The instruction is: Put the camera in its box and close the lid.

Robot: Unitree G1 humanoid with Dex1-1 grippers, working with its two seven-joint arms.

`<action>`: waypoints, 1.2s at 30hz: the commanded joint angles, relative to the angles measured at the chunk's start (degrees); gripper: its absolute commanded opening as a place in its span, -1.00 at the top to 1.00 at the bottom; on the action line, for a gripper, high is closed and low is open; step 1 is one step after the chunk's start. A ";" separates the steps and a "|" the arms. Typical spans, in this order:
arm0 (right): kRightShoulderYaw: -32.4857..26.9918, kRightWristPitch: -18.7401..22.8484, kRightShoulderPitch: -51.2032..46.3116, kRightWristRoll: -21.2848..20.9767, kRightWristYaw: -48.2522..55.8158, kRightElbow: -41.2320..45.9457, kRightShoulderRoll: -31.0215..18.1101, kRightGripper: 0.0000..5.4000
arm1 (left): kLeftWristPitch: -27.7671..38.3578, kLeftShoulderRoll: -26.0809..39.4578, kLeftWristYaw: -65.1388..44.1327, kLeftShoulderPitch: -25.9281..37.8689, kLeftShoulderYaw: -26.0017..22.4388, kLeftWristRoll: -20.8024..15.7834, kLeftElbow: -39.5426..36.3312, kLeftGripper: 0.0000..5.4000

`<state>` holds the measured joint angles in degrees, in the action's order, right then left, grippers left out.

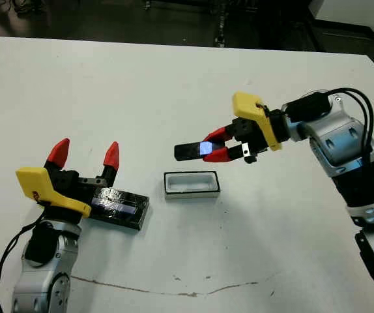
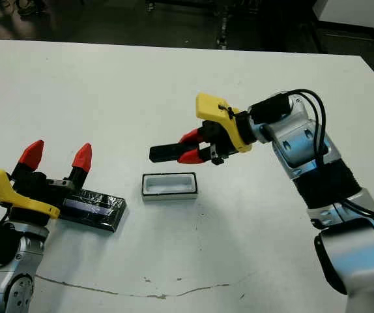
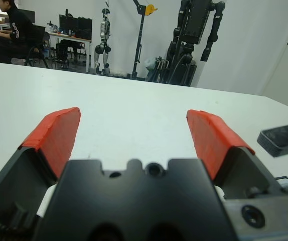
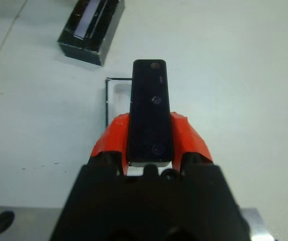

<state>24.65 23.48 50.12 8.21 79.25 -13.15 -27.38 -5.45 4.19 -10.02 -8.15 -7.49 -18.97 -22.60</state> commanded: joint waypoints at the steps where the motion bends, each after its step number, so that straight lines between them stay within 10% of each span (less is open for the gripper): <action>1: 1.01 0.36 1.64 -0.90 1.12 -0.72 0.33 0.39 | -0.06 -0.12 0.09 -0.39 0.13 -0.11 0.19 -1.00; 36: 6.43 1.23 1.13 -7.27 2.71 -1.69 2.56 0.39 | 0.11 -0.54 0.53 -0.72 0.08 0.26 0.10 -1.00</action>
<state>30.69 23.98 51.45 1.38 81.96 -15.47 -24.49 -5.44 3.84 -9.94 -8.34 -7.52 -19.05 -22.60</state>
